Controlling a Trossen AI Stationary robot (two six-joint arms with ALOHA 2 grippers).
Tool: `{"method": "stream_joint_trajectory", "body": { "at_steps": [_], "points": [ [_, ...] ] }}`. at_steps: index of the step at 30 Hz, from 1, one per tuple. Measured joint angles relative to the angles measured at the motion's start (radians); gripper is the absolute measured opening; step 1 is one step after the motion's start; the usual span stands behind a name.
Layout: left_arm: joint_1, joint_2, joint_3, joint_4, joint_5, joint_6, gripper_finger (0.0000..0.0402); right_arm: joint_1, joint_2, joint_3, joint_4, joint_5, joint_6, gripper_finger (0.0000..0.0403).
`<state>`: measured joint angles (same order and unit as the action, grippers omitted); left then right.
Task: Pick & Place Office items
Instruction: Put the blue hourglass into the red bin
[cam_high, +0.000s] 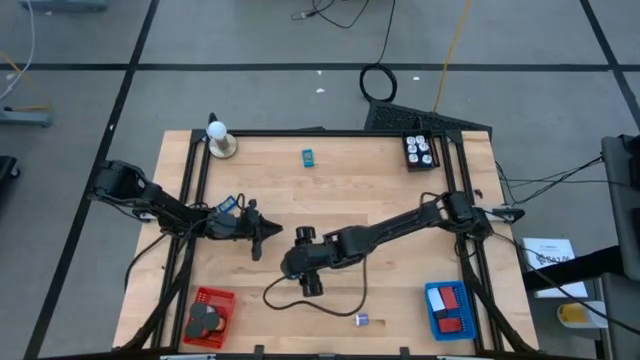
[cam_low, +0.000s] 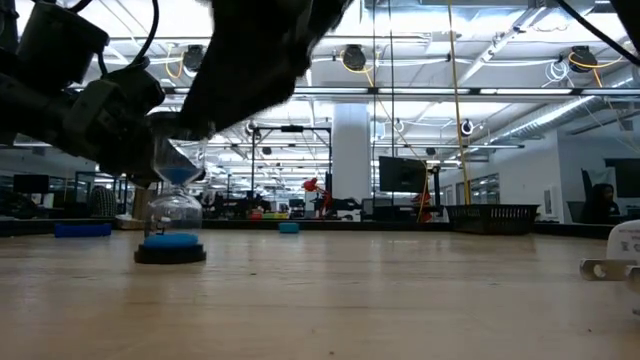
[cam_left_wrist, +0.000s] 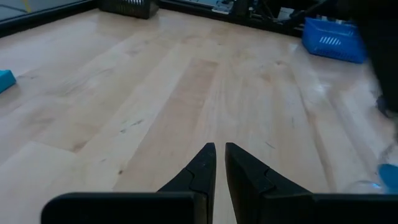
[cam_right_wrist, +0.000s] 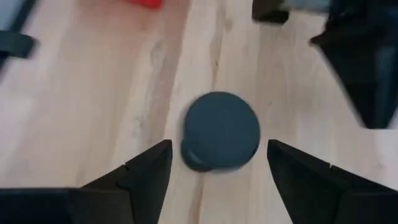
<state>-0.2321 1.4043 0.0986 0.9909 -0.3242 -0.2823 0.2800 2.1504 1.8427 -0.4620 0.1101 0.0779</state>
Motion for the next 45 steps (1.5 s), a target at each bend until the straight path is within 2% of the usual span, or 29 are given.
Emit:
{"method": "stream_joint_trajectory", "body": {
  "at_steps": [3,5,7,9,13,15,18,22,25,28,32,34,37,40,45],
  "points": [
    [-0.005,0.0,0.0,0.003,0.009,-0.035,0.004,0.018,-0.07,0.0,-0.119,0.011,0.004,0.0257],
    [-0.006,0.0,0.002,0.006,0.009,-0.055,0.004,0.037,-0.113,-0.035,-0.148,0.085,-0.014,0.0243],
    [-0.006,0.0,0.012,0.006,0.017,-0.089,0.004,0.061,-0.18,-0.137,-0.121,0.162,-0.032,0.0216],
    [-0.005,0.0,0.023,0.006,0.064,-0.105,0.004,0.072,-0.248,-0.281,0.001,0.174,-0.041,0.018],
    [-0.016,-0.018,0.051,-0.008,0.132,-0.116,0.004,0.081,-0.392,-0.624,0.371,0.177,-0.038,0.0099],
    [-0.026,-0.041,0.083,-0.066,0.143,-0.137,0.004,0.081,-0.452,-0.776,0.576,0.177,-0.032,0.0059],
    [-0.053,-0.097,0.155,-0.277,0.144,-0.16,0.0039,0.08,-0.533,-0.96,0.806,0.181,-0.017,0.0011],
    [-0.097,-0.195,0.324,-0.679,0.103,-0.174,0.0039,0.082,-0.613,-1.126,1.017,0.234,-0.018,0.0016],
    [-0.136,-0.226,0.472,-0.993,0.028,-0.22,0.0039,0.082,-0.677,-1.192,1.057,0.259,-0.017,0.0017],
    [-0.159,-0.23,0.613,-1.223,-0.01,-0.31,0.0039,0.081,-0.717,-1.222,1.081,0.26,-0.011,0.0007],
    [-0.173,-0.168,0.745,-1.365,0.012,-0.419,0.0046,0.085,-0.73,-1.221,1.088,0.259,-0.011,0.0003],
    [-0.188,-0.131,0.806,-1.437,0.035,-0.438,0.0064,0.088,-0.729,-1.221,1.103,0.258,-0.011,0.0004],
    [-0.21,-0.057,0.908,-1.51,0.055,-0.442,0.0111,0.089,-0.724,-1.221,1.097,0.256,-0.011,0.0001],
    [-0.232,0.023,1.001,-1.639,0.052,-0.442,0.0173,0.089,-0.725,-1.221,1.093,0.256,-0.002,0.0002],
    [-0.271,0.149,1.115,-1.745,0.039,-0.473,0.028,0.089,-0.725,-1.221,1.085,0.256,0.0,0.0001]
  ]
}}
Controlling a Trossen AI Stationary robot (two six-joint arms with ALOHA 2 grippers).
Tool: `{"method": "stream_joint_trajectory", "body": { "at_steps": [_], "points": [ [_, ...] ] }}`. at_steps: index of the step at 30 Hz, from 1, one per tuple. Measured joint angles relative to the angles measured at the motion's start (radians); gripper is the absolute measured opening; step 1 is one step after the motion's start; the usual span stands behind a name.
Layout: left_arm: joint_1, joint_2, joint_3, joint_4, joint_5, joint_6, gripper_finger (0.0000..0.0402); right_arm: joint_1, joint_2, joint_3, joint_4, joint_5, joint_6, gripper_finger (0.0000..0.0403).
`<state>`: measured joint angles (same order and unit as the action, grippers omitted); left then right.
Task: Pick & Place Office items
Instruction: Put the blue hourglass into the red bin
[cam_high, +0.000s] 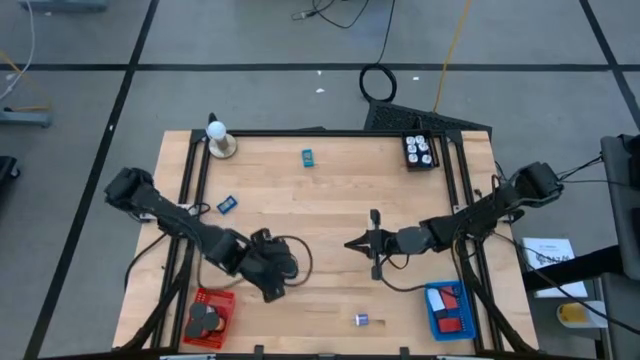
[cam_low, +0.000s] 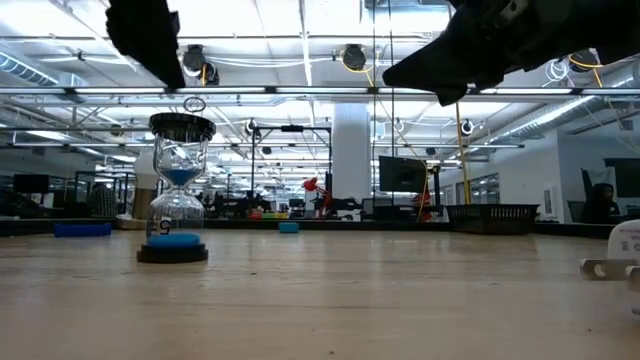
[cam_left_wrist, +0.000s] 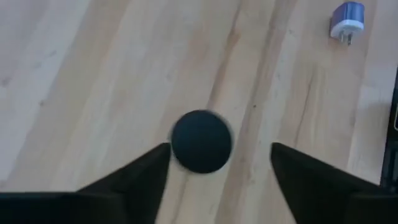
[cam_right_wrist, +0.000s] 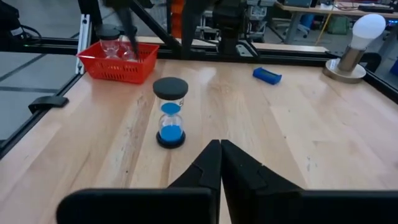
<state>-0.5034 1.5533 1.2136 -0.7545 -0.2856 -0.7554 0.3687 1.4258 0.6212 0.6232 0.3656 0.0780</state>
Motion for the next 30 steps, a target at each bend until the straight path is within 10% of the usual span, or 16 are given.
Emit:
{"method": "stream_joint_trajectory", "body": {
  "at_steps": [9,30],
  "points": [
    [0.005,0.16,0.059,0.0,-0.032,-0.038,0.0394,0.001,0.0,0.0,-0.005,0.0,0.015,0.0001],
    [0.03,0.162,0.052,-0.065,0.011,-0.169,0.0338,0.001,0.0,0.0,-0.006,-0.001,0.015,0.0]
  ]
}}
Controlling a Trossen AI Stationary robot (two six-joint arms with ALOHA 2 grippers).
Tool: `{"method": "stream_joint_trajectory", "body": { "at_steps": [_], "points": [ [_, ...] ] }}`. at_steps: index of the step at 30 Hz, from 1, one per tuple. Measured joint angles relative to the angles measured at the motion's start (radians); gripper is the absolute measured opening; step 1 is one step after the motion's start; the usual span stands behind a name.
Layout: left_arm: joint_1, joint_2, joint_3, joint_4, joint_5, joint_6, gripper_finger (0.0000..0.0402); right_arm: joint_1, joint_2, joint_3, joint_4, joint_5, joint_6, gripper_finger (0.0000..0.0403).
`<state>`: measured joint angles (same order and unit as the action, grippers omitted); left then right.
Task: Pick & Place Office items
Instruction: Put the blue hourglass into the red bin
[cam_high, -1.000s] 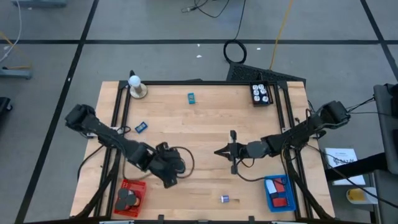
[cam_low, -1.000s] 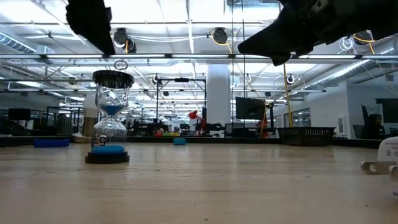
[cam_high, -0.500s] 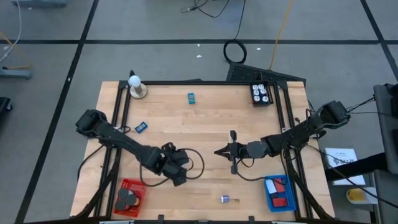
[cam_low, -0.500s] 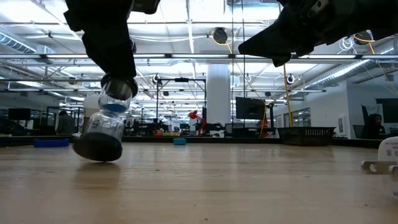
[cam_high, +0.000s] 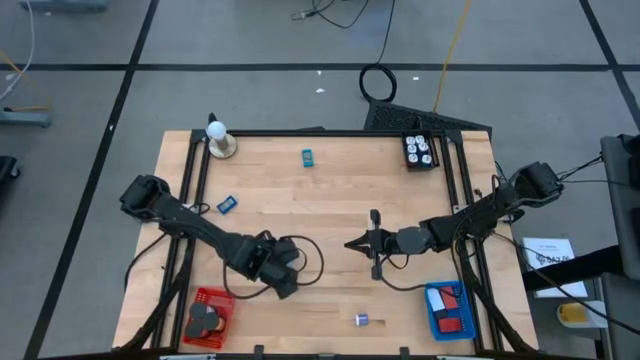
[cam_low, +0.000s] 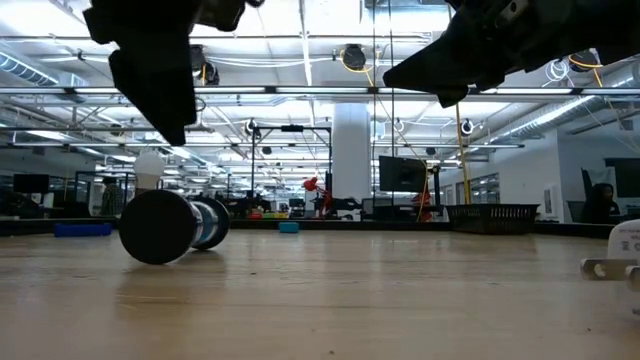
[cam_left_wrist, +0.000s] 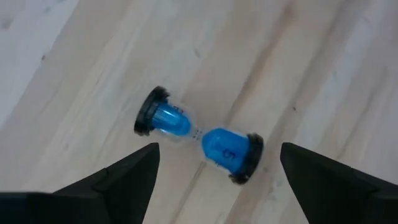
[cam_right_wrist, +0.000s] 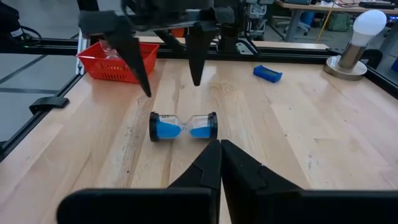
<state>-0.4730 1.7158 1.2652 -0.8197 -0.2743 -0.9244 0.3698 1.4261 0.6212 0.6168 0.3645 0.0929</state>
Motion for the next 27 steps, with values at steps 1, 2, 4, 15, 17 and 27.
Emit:
{"method": "stream_joint_trajectory", "body": {
  "at_steps": [1,2,4,15,17,27],
  "points": [
    [0.005,0.0,-0.007,0.004,-0.009,-0.037,0.0338,0.0,0.0,0.0,0.0,0.0,0.0,0.0],
    [0.01,0.001,-0.014,0.005,-0.016,-0.073,0.0338,0.0,0.0,0.0,0.001,0.0,0.0,0.0],
    [0.029,0.002,-0.027,0.004,-0.018,-0.124,0.0338,0.0,0.0,0.0,0.001,0.0,0.001,0.0],
    [0.127,0.001,-0.108,0.086,0.0,-0.171,0.0338,0.0,0.0,0.0,0.0,0.0,0.016,0.0],
    [0.133,0.002,-0.138,0.098,0.007,-0.19,0.0338,0.0,0.0,0.0,0.0,0.0,0.016,0.0],
    [0.154,0.001,-0.294,0.33,0.068,-0.218,0.0337,0.0,0.0,0.0,-0.001,0.0,0.018,0.0]
  ]
}}
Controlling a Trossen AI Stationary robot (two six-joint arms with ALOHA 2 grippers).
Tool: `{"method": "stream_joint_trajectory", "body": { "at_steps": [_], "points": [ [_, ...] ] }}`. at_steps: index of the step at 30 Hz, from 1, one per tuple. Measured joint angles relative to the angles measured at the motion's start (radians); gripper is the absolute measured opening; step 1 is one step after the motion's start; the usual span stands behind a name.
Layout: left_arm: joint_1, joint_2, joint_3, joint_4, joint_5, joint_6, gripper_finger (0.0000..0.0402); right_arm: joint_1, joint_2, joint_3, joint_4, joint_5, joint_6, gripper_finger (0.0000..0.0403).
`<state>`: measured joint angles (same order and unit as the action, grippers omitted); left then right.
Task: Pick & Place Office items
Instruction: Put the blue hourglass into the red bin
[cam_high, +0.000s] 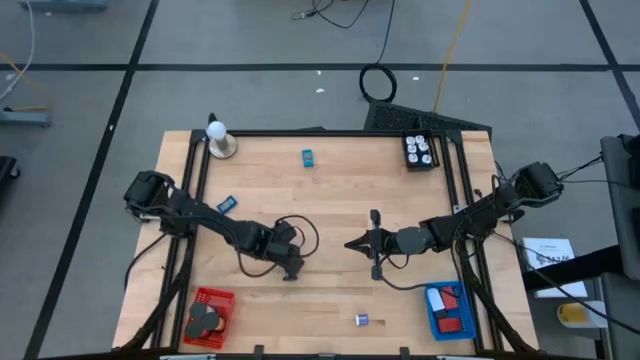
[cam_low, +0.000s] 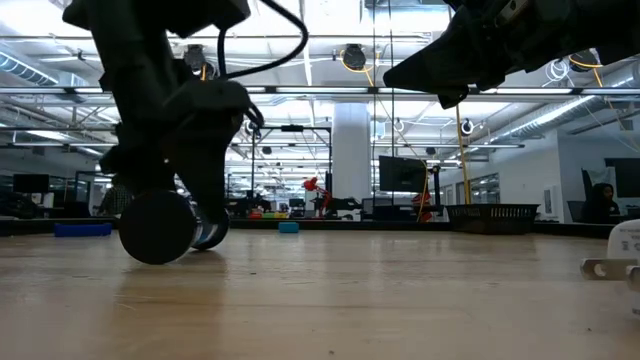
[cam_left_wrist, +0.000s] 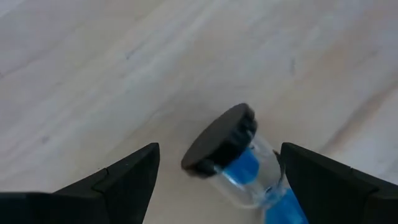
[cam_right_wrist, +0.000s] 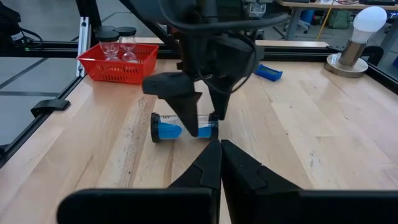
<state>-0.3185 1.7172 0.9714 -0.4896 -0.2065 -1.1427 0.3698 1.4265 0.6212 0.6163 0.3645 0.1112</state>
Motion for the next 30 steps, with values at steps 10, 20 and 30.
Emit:
{"method": "stream_joint_trajectory", "body": {
  "at_steps": [10,20,30],
  "points": [
    [0.03,0.0,-0.023,0.031,-0.003,0.069,0.027,0.0,0.0,0.0,0.0,0.0,0.0,0.0],
    [0.028,-0.002,-0.023,0.033,-0.003,0.199,0.0139,0.0,0.0,0.0,-0.008,0.0,0.0,0.0],
    [0.007,-0.078,-0.012,0.017,0.071,0.363,0.0102,0.0,0.0,0.0,-0.008,0.0,0.0,0.0]
  ]
}}
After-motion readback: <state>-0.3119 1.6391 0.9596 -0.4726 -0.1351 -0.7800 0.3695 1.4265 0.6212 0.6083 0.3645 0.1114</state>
